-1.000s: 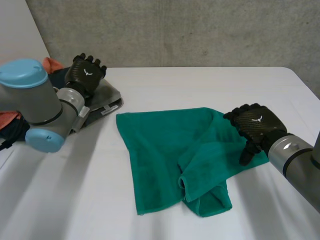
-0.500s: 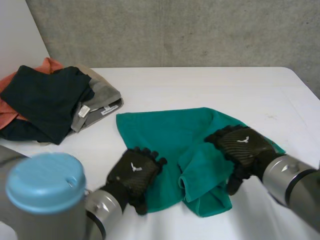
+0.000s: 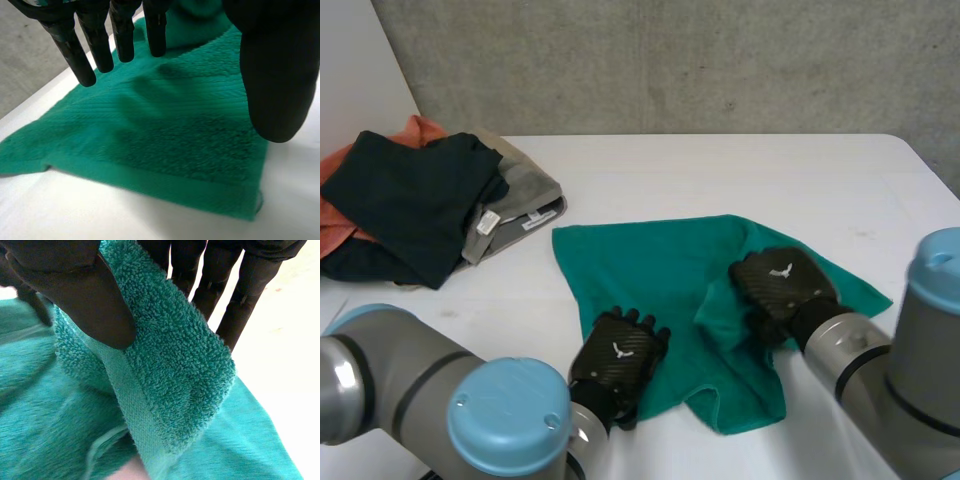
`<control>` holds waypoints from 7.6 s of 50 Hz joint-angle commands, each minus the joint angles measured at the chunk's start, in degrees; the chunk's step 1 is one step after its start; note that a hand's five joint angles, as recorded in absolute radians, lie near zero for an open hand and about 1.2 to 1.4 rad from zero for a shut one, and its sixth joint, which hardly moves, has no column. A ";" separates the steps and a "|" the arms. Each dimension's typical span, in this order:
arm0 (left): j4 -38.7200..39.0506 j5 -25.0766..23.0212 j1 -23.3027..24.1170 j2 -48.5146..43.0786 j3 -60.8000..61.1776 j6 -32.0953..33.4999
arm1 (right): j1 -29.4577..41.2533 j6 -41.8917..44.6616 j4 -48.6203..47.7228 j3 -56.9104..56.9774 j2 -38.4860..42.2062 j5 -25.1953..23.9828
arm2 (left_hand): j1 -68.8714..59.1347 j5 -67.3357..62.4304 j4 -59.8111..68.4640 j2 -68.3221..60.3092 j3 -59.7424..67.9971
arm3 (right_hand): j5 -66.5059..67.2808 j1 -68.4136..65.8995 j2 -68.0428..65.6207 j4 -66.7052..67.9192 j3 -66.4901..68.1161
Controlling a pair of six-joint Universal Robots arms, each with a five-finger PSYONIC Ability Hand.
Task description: Fold the laundry.
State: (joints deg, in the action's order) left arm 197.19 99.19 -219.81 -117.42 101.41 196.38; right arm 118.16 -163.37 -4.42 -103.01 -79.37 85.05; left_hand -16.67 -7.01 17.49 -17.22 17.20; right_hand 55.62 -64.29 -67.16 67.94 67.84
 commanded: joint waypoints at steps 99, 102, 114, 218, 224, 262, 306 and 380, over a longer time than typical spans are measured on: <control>-4.70 5.13 -1.57 14.73 -8.96 3.04 | -26.75 20.87 23.46 6.14 -16.77 -12.80 | -63.33 -62.99 62.51 -62.78 62.80 | 7.38 -8.70 -5.83 5.05 5.16; -5.23 5.04 -4.39 19.42 -5.88 3.83 | -27.80 28.68 31.19 7.38 -17.22 -12.80 | -63.33 -62.99 62.51 -62.78 62.80 | 7.38 -8.70 -5.83 5.05 5.16; -4.54 1.53 -12.13 10.58 -2.16 10.95 | -30.88 43.14 33.89 5.88 -6.96 -12.27 | -63.33 -62.99 62.51 -62.78 62.80 | 8.22 -9.54 -6.68 5.89 6.00; 4.35 -4.71 -12.57 24.96 -26.79 21.76 | -5.46 -23.68 1.77 40.00 21.56 -15.26 | -63.33 -62.99 62.51 -62.78 62.80 | 14.38 -15.71 -12.84 12.06 12.16; 1.98 -4.54 -16.97 24.70 -23.63 21.85 | -17.07 -0.70 18.96 37.62 7.94 -17.10 | -63.33 -62.99 62.51 -62.78 62.80 | 14.38 -15.71 -12.84 12.06 12.16; 13.22 -4.71 -17.85 -11.96 -63.71 26.42 | -14.98 31.62 -17.04 44.93 15.57 -3.91 | -63.33 -62.99 62.51 -62.78 62.80 | 14.38 -15.71 -12.84 12.06 12.16; 9.44 -4.89 -17.50 6.68 -7.80 20.80 | -29.47 -7.14 8.45 21.62 19.08 -9.11 | -63.33 -62.99 62.51 -62.78 62.80 | -24.08 22.76 25.63 -26.41 -26.31; 3.20 -5.59 -21.54 -4.58 -50.29 26.34 | -18.32 26.70 -17.48 31.84 8.36 1.35 | -63.33 -62.99 62.51 -62.78 62.80 | 14.38 -15.71 -12.84 12.06 12.16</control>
State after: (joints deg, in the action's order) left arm 202.65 94.05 -241.01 -124.93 40.00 225.36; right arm 99.49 -135.57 -25.10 -65.18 -70.55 86.92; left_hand -65.21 -56.90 68.98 -68.71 68.48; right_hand 58.25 -64.43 -67.21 68.73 68.17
